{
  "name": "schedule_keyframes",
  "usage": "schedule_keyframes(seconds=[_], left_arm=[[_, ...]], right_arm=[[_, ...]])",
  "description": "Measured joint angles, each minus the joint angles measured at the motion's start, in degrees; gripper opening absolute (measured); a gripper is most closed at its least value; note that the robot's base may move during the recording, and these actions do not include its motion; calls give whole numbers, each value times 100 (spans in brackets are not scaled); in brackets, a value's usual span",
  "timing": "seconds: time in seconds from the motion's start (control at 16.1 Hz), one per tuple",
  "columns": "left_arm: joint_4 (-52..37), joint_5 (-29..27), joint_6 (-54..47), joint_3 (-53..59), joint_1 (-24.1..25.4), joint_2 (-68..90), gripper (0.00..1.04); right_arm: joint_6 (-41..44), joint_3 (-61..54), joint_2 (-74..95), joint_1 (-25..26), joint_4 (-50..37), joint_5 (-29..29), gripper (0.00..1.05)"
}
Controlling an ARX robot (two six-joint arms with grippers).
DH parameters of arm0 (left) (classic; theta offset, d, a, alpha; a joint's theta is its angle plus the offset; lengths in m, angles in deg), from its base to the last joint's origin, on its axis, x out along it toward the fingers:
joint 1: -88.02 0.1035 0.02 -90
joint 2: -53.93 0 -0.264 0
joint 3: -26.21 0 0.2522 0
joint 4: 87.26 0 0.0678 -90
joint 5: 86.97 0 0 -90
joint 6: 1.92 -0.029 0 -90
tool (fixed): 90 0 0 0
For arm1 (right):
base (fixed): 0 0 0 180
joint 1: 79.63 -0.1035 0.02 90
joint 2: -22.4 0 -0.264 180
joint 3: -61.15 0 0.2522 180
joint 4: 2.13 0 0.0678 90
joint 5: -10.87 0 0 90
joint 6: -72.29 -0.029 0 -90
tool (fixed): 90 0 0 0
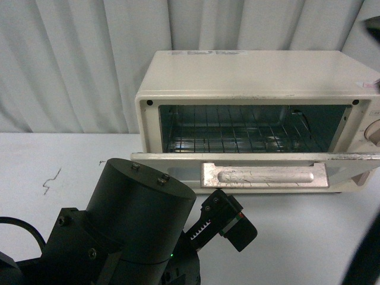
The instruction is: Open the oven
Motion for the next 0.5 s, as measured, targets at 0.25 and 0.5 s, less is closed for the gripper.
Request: schedule_keyframes(seconds=[0.25, 0.5], left_arm=[[4, -55, 0, 4, -2, 0, 98], [7, -52, 0, 4, 0, 0, 98]], right_arm=[[-2583, -1384, -1010, 612, -962, 127, 22], [-2879, -2170, -1823, 1060, -901, 509, 2]])
